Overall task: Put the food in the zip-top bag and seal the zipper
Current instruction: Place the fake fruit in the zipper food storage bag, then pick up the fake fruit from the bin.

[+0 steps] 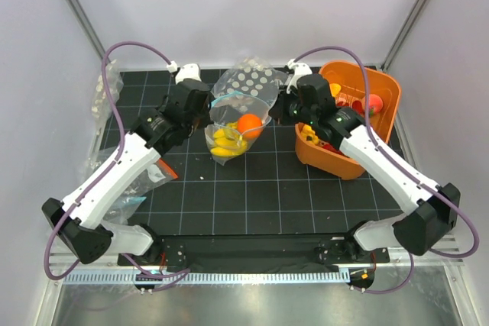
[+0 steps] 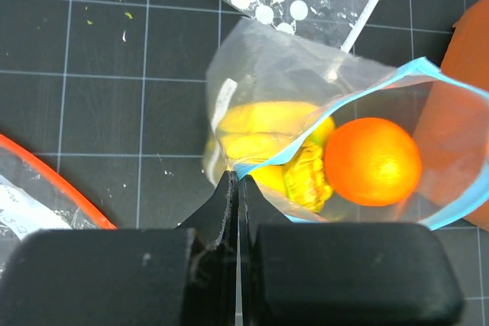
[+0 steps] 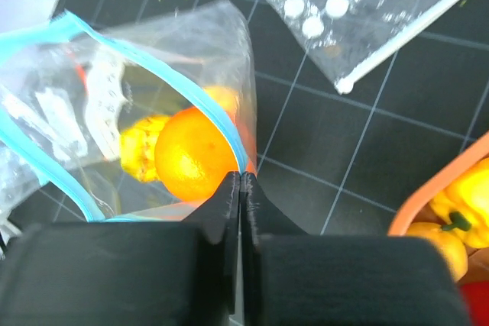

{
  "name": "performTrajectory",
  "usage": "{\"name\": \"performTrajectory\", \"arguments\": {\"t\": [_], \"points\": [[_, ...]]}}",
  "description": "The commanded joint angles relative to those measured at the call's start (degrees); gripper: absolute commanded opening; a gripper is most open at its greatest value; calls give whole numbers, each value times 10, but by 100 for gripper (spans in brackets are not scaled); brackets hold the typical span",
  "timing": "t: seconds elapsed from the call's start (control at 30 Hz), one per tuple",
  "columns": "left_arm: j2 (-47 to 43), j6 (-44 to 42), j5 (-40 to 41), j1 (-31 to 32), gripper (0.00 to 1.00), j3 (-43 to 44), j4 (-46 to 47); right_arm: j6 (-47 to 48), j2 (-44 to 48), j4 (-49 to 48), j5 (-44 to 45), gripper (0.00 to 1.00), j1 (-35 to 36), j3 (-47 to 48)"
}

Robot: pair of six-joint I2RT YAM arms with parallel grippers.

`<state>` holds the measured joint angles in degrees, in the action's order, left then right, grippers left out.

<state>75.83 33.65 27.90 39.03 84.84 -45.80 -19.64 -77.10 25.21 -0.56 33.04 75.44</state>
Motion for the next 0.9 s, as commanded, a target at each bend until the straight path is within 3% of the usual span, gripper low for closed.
{"name": "performTrajectory", "arguments": {"t": [0.0,0.07,0.17,0.27,0.5,0.7,0.87], "points": [[-10,-21,22,1,0,1,58,3,-23,0,-30,14,-3,19],[-7,-29,22,1,0,2,62,-15,-35,3,-47,34,-24,15],[-2,-34,4,1,0,-9,69,-58,-40,-13,-76,36,-74,16],[-8,-39,-15,0,0,-33,88,-78,-46,-10,-81,59,-104,42],[-15,-41,-20,1,0,-51,96,-132,-116,70,9,68,-221,113],[-22,-39,-42,0,0,-58,97,-181,-175,49,95,83,-268,127],[-21,-42,-90,1,0,-62,110,-217,-251,20,127,86,-300,151]]}}
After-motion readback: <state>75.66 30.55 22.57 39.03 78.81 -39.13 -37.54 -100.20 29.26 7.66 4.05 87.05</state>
